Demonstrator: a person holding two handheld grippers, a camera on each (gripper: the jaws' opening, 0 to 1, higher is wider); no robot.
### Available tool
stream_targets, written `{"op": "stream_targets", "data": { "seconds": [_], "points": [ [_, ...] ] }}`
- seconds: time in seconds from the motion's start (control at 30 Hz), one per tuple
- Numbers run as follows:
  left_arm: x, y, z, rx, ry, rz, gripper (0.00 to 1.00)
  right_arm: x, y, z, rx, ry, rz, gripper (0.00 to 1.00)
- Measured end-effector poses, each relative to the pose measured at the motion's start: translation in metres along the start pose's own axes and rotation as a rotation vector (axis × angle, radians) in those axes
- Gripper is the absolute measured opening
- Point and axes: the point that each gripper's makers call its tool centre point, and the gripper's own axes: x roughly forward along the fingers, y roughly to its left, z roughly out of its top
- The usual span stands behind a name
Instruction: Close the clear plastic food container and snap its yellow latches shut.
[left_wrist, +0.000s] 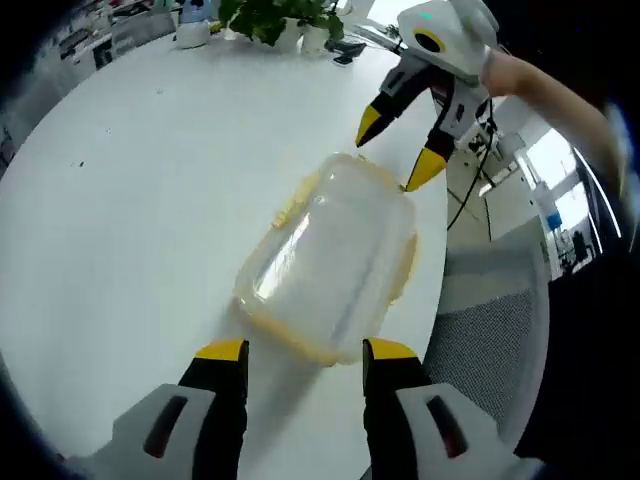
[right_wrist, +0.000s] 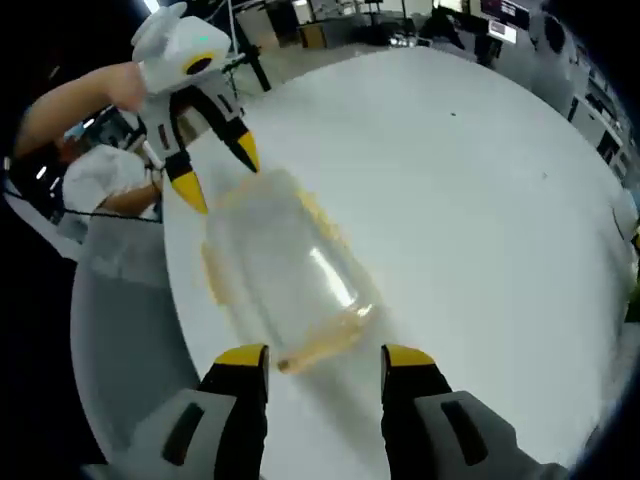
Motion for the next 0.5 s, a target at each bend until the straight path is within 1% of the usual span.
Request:
{"op": "stream_targets", "data": {
  "seconds": [0.03, 0.07, 0.1, 0.13, 0.17, 0.2, 0.23, 0.3, 0.33, 0.4, 0.43, 0.5],
  "points": [
    [0.0002, 0.0007, -0.0002, -0.034, -0.003, 0.001, 0.45, 0.0002, 0.0006, 0.0006, 0.009, -0.006, 0.005, 0.42],
    [0.0004, 0.0003, -0.0001, -0.05, -0.01, -0.001, 0.45, 0.0002, 0.0015, 0.0019, 0.024, -0.018, 0.012, 0.42],
    [0.0006, 0.0003, -0.0002, -0.08, -0.019, -0.002, 0.45, -0.0006, 0.0024, 0.0031, 0.064, -0.032, 0.02, 0.42],
    [0.0007, -0.0004, -0.0022, -0.109, -0.014, -0.003, 0.45, -0.0011, 0.003, 0.0038, 0.081, -0.04, 0.026, 0.42],
    [0.0009, -0.0014, -0.003, -0.132, -0.021, -0.013, 0.44, -0.0018, 0.0017, 0.0027, 0.091, -0.035, 0.024, 0.41],
    [0.0012, -0.0001, -0.0041, -0.15, -0.021, -0.011, 0.44, -0.0023, -0.0002, 0.0028, 0.096, -0.035, 0.017, 0.4],
    [0.0005, 0.0017, -0.0045, -0.192, -0.03, -0.004, 0.44, -0.0022, -0.0012, 0.0049, 0.123, -0.05, 0.014, 0.4],
    [0.0007, 0.0051, -0.0067, -0.236, -0.038, 0.007, 0.43, -0.0026, -0.0002, 0.0055, 0.181, -0.058, 0.022, 0.4],
    [0.0008, 0.0046, -0.0083, -0.265, -0.04, 0.006, 0.43, -0.0028, -0.0012, 0.0065, 0.189, -0.067, 0.019, 0.4],
    [0.0018, 0.0039, -0.0082, -0.34, -0.061, -0.007, 0.43, -0.0029, -0.0017, 0.0054, 0.239, -0.072, 0.016, 0.4],
    [0.0025, 0.0038, -0.0063, -0.397, -0.082, -0.02, 0.42, -0.0015, -0.0016, 0.0031, 0.297, -0.063, 0.022, 0.39],
    [0.0029, 0.0047, -0.0036, -0.471, -0.107, -0.038, 0.39, 0.0, 0.0004, 0.0034, 0.325, -0.073, 0.039, 0.39]
  ]
}}
